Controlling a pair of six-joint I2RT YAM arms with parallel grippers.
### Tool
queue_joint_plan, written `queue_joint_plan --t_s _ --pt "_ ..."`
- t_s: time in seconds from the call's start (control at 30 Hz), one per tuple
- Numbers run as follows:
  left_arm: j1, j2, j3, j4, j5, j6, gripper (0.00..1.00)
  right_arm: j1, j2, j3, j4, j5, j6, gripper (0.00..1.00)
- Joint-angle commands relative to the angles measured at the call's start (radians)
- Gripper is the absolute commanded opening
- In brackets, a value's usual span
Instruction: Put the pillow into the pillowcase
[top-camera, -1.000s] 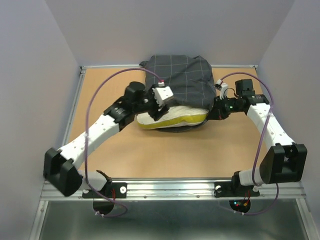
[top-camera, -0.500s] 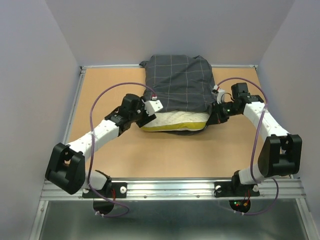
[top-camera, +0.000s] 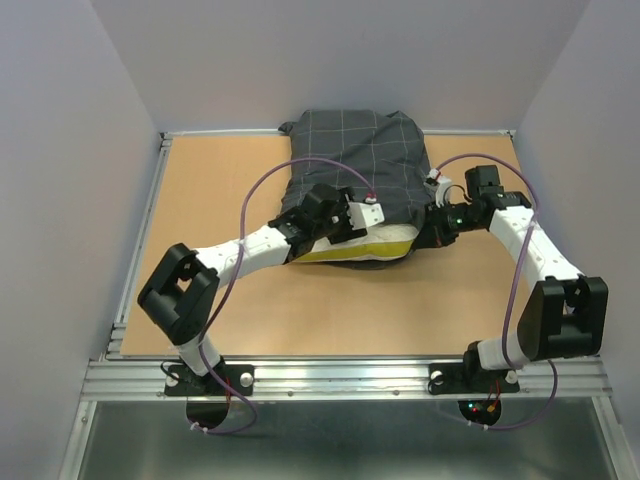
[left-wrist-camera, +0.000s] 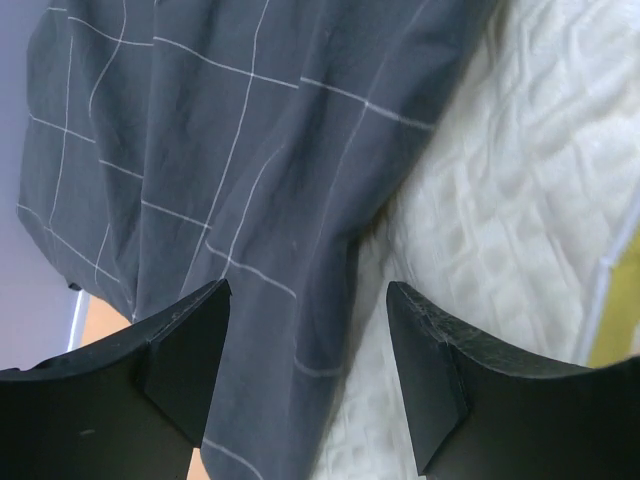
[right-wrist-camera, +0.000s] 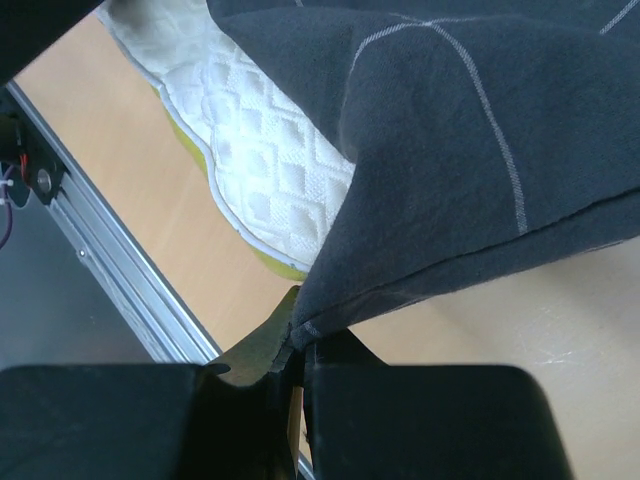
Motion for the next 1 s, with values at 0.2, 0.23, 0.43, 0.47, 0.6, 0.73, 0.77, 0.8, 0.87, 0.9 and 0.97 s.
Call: queue_joint_plan --t_s 0.2,0.23,0.43,0.47,0.6,0.73,0.77,0.8,0.87,0.9,0.97 --pt "0.031 0.049 -0.044 0.163 -0.290 0.186 0.75 -0.022 -0.088 -0.013 -0.008 -0.036 0.004 0.01" --pt "0.051 0.033 -0.067 0.161 -0.298 0.192 0.75 -0.024 -0.088 -0.010 -0.007 -0.038 0.009 0.00" --pt "0.226 -0.102 -0.258 0.156 -0.338 0.226 0.75 -0.041 -0.092 -0.005 -0.007 -0.061 0.021 0.01" --pt "0.249 -0.111 -0.272 0.159 -0.335 0.228 0.75 -0.041 -0.094 -0.007 -0.008 -0.065 0.021 0.01" --pt "0.309 -0.108 -0.316 0.186 -0.343 0.217 0.74 -0.041 -0.092 -0.007 -0.008 -0.065 0.027 0.01" --pt "0.390 -0.086 -0.353 0.247 -0.350 0.196 0.73 -0.041 -0.105 -0.002 -0.010 -0.064 0.036 0.01" --pt "0.408 -0.080 -0.355 0.248 -0.350 0.190 0.72 -0.041 -0.108 -0.001 -0.008 -0.062 0.038 0.01" --pt "0.425 -0.073 -0.353 0.247 -0.347 0.180 0.72 -0.041 -0.111 -0.001 -0.010 -0.061 0.039 0.01" --pt "0.476 -0.071 -0.345 0.236 -0.306 0.154 0.66 -0.041 -0.111 -0.001 -0.010 -0.070 0.041 0.00" --pt "0.483 -0.071 -0.341 0.216 -0.277 0.150 0.59 -0.041 -0.111 0.001 -0.011 -0.085 0.041 0.01" --pt "0.497 -0.079 -0.298 0.158 -0.239 0.114 0.40 -0.041 -0.105 0.011 -0.015 -0.101 0.048 0.01"
